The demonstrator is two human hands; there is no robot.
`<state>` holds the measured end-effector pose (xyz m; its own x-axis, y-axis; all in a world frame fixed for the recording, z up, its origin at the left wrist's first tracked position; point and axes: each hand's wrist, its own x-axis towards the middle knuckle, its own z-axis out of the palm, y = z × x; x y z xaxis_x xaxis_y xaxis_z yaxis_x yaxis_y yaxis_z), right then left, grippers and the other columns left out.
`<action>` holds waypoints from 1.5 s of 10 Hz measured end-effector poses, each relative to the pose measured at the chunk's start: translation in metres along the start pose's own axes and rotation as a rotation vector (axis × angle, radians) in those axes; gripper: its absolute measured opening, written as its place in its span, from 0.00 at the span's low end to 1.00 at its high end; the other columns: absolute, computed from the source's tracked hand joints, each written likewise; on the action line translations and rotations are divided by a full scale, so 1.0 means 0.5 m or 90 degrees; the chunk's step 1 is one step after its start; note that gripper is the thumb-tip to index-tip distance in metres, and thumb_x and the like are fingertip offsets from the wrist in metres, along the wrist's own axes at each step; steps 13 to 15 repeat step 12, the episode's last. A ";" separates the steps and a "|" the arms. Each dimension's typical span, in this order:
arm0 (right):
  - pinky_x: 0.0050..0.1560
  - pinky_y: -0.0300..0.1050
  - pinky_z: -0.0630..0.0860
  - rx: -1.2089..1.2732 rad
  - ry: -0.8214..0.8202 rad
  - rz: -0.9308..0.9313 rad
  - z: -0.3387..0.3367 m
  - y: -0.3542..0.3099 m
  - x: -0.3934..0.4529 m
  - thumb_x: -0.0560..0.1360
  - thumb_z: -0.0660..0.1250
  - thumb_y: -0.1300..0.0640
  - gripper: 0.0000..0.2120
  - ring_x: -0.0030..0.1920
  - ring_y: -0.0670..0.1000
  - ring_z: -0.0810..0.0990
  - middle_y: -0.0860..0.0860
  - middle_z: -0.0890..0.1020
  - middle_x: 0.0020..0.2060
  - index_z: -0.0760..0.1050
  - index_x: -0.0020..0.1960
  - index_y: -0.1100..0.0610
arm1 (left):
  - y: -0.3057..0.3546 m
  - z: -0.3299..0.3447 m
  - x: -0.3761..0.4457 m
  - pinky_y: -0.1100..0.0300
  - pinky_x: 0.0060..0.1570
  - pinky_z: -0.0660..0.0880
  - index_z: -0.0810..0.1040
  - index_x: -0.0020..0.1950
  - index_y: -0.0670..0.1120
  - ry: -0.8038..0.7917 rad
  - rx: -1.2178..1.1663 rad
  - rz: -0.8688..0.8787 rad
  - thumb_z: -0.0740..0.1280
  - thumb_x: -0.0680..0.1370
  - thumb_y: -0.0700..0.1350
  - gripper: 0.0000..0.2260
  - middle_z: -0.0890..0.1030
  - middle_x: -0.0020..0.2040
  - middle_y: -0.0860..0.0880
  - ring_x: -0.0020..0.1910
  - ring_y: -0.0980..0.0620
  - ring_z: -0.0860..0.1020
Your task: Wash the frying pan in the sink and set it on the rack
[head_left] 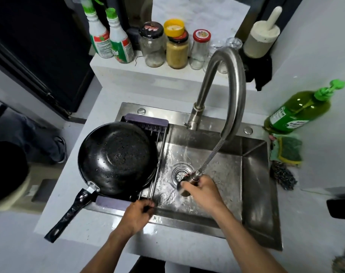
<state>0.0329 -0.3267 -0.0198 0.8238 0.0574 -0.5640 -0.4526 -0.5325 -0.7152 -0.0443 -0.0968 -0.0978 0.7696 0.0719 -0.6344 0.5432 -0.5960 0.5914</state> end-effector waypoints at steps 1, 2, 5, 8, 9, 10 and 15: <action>0.40 0.47 0.82 -0.060 0.077 -0.019 -0.038 -0.036 0.000 0.73 0.72 0.49 0.09 0.33 0.42 0.82 0.47 0.85 0.33 0.81 0.39 0.53 | -0.002 -0.004 0.007 0.61 0.51 0.77 0.80 0.39 0.60 0.010 -0.025 -0.005 0.70 0.75 0.41 0.12 0.84 0.42 0.59 0.45 0.57 0.82; 0.37 0.48 0.81 -0.100 0.157 -0.069 -0.101 -0.082 0.005 0.72 0.72 0.50 0.09 0.33 0.45 0.82 0.48 0.83 0.31 0.79 0.36 0.53 | -0.001 0.001 0.004 0.60 0.51 0.77 0.81 0.38 0.60 0.054 -0.084 0.009 0.69 0.76 0.38 0.16 0.84 0.41 0.60 0.45 0.57 0.82; 0.29 0.43 0.74 0.064 0.147 -0.286 -0.186 -0.182 -0.033 0.64 0.80 0.45 0.20 0.27 0.47 0.73 0.54 0.77 0.28 0.79 0.43 0.59 | 0.302 -0.071 0.143 0.55 0.46 0.78 0.78 0.56 0.51 0.186 -0.087 0.110 0.67 0.75 0.40 0.12 0.83 0.43 0.52 0.40 0.51 0.80; 0.30 0.35 0.69 0.350 0.190 -0.184 -0.152 -0.063 -0.037 0.71 0.74 0.41 0.15 0.29 0.45 0.73 0.56 0.76 0.31 0.81 0.54 0.47 | 0.498 -0.064 0.307 0.55 0.44 0.73 0.72 0.50 0.47 0.080 -0.141 0.095 0.65 0.79 0.42 0.03 0.81 0.50 0.45 0.43 0.48 0.77; 0.27 0.36 0.68 0.329 0.226 -0.093 -0.123 -0.015 -0.056 0.69 0.71 0.41 0.11 0.28 0.44 0.72 0.53 0.78 0.30 0.82 0.50 0.44 | 0.485 -0.071 0.329 0.53 0.44 0.75 0.74 0.43 0.47 0.123 -0.053 0.166 0.65 0.79 0.41 0.05 0.81 0.44 0.45 0.40 0.47 0.77; 0.29 0.36 0.70 0.329 0.217 -0.076 -0.090 0.001 -0.071 0.72 0.73 0.44 0.09 0.30 0.44 0.73 0.55 0.78 0.31 0.81 0.50 0.44 | 0.495 -0.069 0.329 0.54 0.41 0.76 0.75 0.44 0.47 0.079 -0.096 0.230 0.66 0.79 0.39 0.05 0.81 0.43 0.45 0.38 0.48 0.77; 0.38 0.43 0.77 0.255 0.283 -0.041 -0.075 0.008 -0.132 0.75 0.73 0.54 0.07 0.36 0.48 0.79 0.49 0.82 0.37 0.80 0.51 0.44 | 0.546 -0.134 0.300 0.60 0.37 0.75 0.76 0.57 0.47 0.023 -0.355 0.251 0.67 0.77 0.37 0.10 0.80 0.46 0.48 0.39 0.53 0.78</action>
